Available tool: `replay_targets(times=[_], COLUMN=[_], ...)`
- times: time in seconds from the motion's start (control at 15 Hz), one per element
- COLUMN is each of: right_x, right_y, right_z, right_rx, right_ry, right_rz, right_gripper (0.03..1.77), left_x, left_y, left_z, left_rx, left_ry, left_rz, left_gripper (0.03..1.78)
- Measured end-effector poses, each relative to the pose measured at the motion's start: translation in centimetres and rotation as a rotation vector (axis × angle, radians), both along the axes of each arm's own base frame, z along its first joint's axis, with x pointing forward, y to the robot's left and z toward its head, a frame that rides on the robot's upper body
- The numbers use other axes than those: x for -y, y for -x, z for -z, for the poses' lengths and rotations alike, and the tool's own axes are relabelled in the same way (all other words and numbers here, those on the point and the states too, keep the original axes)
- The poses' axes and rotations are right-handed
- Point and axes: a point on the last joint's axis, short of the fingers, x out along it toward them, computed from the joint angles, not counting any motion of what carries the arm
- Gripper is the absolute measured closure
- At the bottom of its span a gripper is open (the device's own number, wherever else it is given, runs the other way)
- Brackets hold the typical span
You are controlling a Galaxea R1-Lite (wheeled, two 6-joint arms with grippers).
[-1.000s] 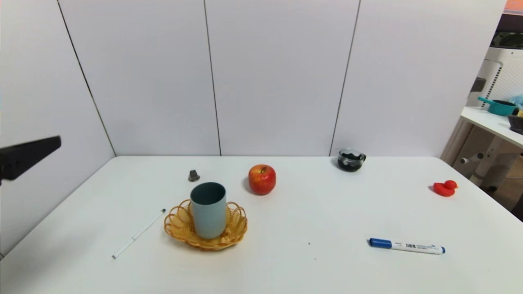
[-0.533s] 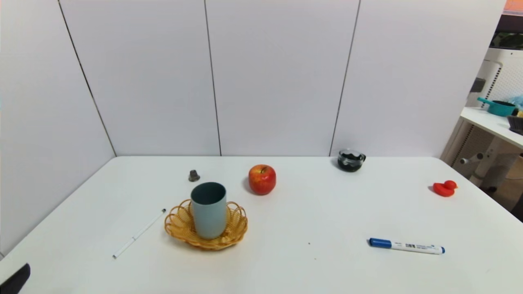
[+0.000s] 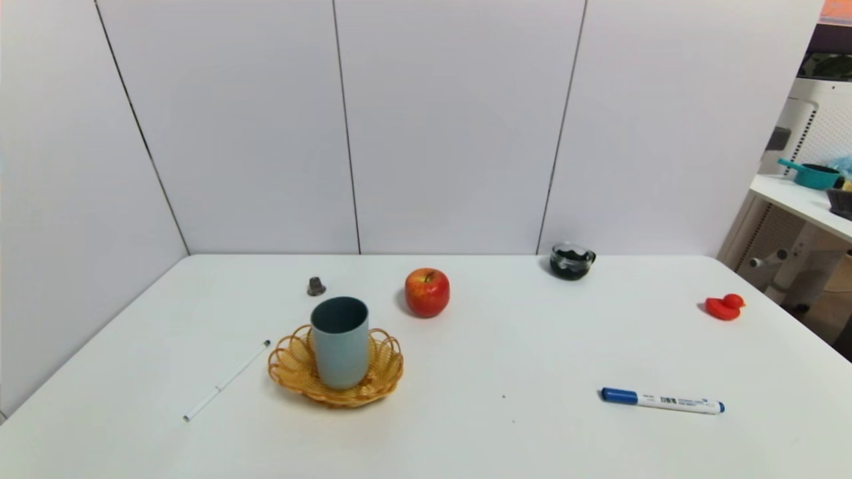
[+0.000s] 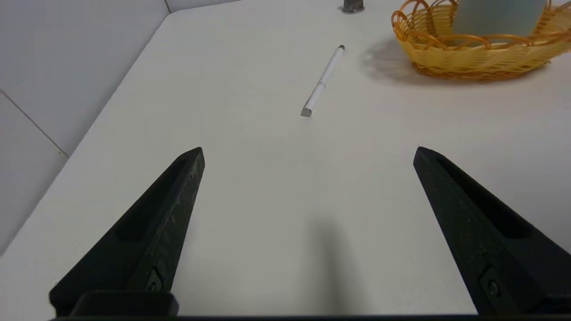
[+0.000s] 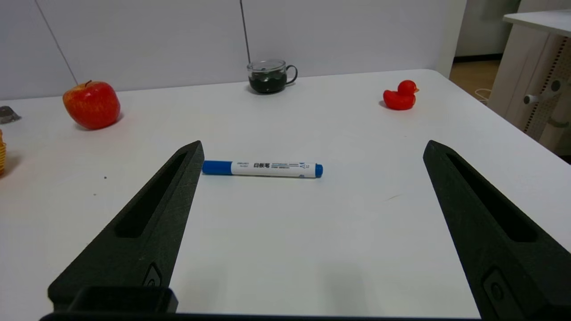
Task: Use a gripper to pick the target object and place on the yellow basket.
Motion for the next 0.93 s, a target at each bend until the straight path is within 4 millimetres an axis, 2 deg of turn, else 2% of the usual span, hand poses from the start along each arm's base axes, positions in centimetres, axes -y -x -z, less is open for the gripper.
replay_targets(times=[0.2, 0.93], right_x=[0.0, 0.0], right_y=[0.0, 0.0], right_z=[0.0, 0.0], right_rx=[0.0, 0.0], right_ry=[0.0, 0.0], right_rz=[0.001, 0.001], right_gripper=[0.1, 0.1], left_x=[-0.01, -0.05], left_y=[0.38, 0.55], left_z=[0.41, 0.54], left_rx=[0.066, 0.089], left_ry=[0.093, 0.125], left_rz=[-0.008, -0.026], left_gripper=[0.12, 0.12])
